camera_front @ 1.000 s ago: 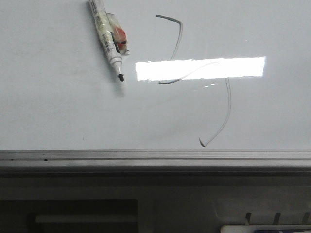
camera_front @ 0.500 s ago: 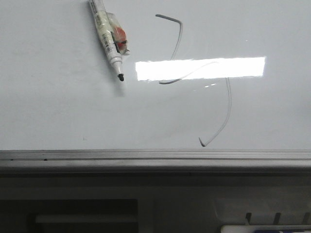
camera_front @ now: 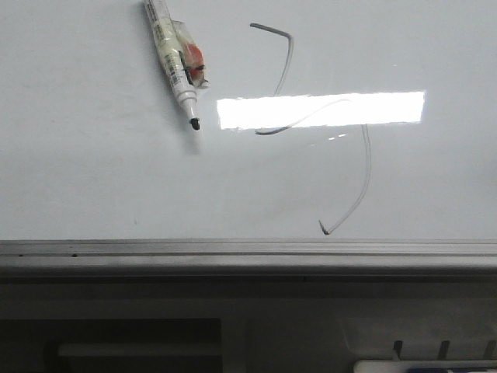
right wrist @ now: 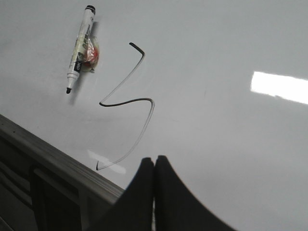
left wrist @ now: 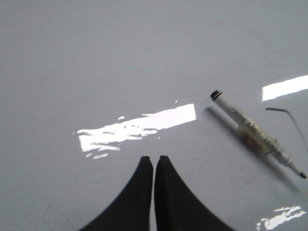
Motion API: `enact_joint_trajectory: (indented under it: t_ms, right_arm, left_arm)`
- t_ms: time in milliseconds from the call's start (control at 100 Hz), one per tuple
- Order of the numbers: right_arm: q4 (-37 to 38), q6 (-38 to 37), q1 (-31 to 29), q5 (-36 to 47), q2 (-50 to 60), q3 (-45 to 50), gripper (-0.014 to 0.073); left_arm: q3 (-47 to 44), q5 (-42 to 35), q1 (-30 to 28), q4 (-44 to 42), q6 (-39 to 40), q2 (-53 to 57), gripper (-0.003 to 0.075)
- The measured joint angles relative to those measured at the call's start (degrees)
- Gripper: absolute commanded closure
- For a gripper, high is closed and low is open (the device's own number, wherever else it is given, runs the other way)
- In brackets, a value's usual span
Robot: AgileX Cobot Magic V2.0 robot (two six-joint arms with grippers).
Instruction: Write number 3 on whiteboard
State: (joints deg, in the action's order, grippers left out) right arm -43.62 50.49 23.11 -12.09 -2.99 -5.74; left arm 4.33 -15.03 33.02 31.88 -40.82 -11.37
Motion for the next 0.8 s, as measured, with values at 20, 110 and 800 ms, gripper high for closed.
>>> enact_joint_trajectory:
  t_ms: [20, 110, 800]
  right_arm:
    - [0.0, 0.0, 0.0, 0.0, 0.0, 0.0, 0.0656]
    - [0.0, -0.04, 0.0, 0.0, 0.0, 0.0, 0.0656]
    - [-0.04, -0.04, 0.0, 0.0, 0.0, 0.0, 0.0656]
  left_arm:
    - [-0.81, 0.02, -1.07, -1.49, 2.07, 0.15, 0.0741]
    - [-3.9, 1.38, -5.6, -7.08, 11.06, 1.1, 0.0741]
    - [-4.37, 34.18, -14.38, -30.95, 41.88, 11.65, 0.0741]
